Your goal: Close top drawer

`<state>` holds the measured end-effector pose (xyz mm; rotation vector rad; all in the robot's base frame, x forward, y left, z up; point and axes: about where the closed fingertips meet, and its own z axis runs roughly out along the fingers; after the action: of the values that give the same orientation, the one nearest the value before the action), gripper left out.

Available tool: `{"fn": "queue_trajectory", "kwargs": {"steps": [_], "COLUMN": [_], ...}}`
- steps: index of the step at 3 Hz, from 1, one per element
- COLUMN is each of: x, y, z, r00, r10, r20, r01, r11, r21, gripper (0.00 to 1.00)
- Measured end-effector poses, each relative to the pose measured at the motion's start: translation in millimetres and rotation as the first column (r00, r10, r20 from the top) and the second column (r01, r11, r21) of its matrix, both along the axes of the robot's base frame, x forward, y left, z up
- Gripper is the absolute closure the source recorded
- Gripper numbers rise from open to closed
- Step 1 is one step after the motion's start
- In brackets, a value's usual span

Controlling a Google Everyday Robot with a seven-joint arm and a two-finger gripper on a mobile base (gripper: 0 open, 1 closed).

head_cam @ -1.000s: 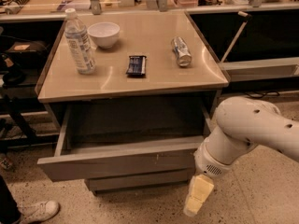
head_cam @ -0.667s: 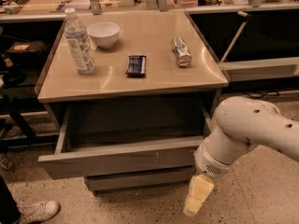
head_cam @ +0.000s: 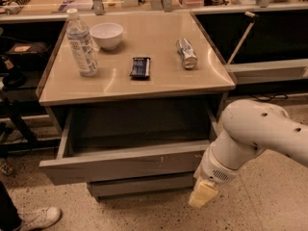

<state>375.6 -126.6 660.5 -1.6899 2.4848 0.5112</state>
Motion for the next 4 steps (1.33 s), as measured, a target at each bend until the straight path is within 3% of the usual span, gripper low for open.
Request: {"fn": "queue_trajectory", "kwargs": {"steps": [1, 2, 3, 4], "x": [0.1, 9.6, 41.4, 72.4], "y": [0.1, 4.8, 24.5, 42.4], "z": [0.1, 10.1, 27.9, 33.4], "r00": [1.0000, 0.9994, 0.9944, 0.9890], "r10": [0.000, 0.017, 0.047, 0.069], "r20": [0.000, 0.031, 0.094, 0.131], "r01": [0.000, -0.016, -0.046, -0.065], "r11": [1.000, 1.000, 0.999, 0.997], "r21": [0.000, -0.010, -0.022, -0.031], "gripper": [0.65, 0.89, 1.00, 1.00]}}
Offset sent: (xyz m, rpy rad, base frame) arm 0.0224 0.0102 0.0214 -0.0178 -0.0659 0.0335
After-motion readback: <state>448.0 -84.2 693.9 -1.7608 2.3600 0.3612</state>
